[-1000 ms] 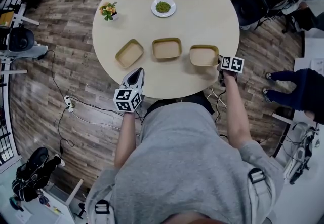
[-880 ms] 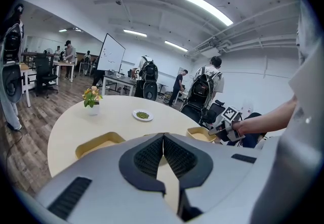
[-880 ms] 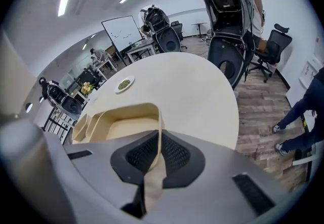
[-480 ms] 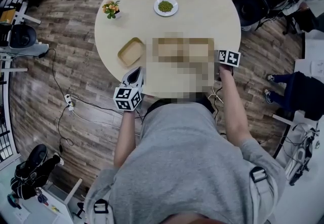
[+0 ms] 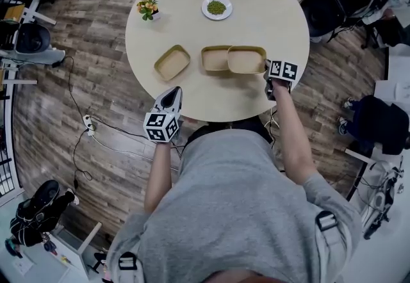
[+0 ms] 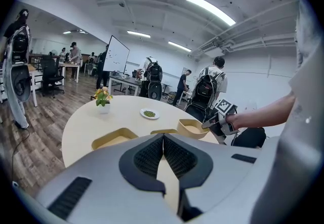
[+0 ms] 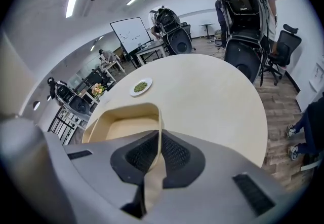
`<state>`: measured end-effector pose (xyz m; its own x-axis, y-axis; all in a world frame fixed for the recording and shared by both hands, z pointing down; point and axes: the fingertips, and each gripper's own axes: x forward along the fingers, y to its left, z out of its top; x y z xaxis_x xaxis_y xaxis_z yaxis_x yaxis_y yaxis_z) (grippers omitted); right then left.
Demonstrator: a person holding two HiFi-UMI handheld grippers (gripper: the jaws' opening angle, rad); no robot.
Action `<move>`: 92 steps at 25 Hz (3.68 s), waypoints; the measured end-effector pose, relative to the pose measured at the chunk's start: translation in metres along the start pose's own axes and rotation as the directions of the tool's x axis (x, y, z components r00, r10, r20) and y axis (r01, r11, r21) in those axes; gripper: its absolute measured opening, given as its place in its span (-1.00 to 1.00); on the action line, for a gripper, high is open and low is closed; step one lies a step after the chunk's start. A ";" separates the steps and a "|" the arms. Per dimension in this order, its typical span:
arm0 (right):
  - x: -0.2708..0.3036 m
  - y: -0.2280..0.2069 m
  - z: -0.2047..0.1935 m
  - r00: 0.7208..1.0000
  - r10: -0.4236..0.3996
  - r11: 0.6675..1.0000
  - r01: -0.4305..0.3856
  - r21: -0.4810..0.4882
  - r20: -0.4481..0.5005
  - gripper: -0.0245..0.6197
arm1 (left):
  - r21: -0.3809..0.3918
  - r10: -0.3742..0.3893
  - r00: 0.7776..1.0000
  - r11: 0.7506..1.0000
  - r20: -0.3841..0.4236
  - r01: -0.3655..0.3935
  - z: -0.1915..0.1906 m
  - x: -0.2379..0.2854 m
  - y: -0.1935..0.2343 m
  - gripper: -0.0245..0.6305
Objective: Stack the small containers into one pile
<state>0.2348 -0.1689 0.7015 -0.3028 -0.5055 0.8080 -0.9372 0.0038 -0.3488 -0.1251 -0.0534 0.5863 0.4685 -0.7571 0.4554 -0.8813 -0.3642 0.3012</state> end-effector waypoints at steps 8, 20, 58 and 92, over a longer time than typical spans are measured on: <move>0.017 0.035 0.000 1.000 0.024 1.000 -0.024 -0.018 -0.013 -0.85 | -0.014 0.014 1.000 1.000 0.003 -0.014 -0.004 -0.005 0.004 -0.86; 0.045 0.072 -0.004 0.998 0.047 0.999 -0.046 0.007 -0.039 -0.85 | -0.046 0.068 0.998 0.997 0.010 -0.068 -0.009 -0.021 0.020 -0.86; 0.081 0.095 -0.018 0.996 -0.043 0.998 0.040 -0.047 -0.074 -0.83 | -0.073 0.059 0.998 0.996 -0.022 -0.061 -0.018 -0.020 0.030 -0.86; 0.079 0.071 -0.026 0.988 0.089 0.996 -0.088 0.014 -0.125 -0.52 | -0.079 0.046 0.997 0.996 -0.058 -0.051 -0.024 0.001 0.011 -0.86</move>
<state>0.1394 -0.1861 0.7532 -0.4047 -0.3911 0.8266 -0.9042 0.0362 -0.4255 -0.1332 -0.0453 0.6099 0.4299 -0.7404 0.5168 -0.8963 -0.2811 0.3429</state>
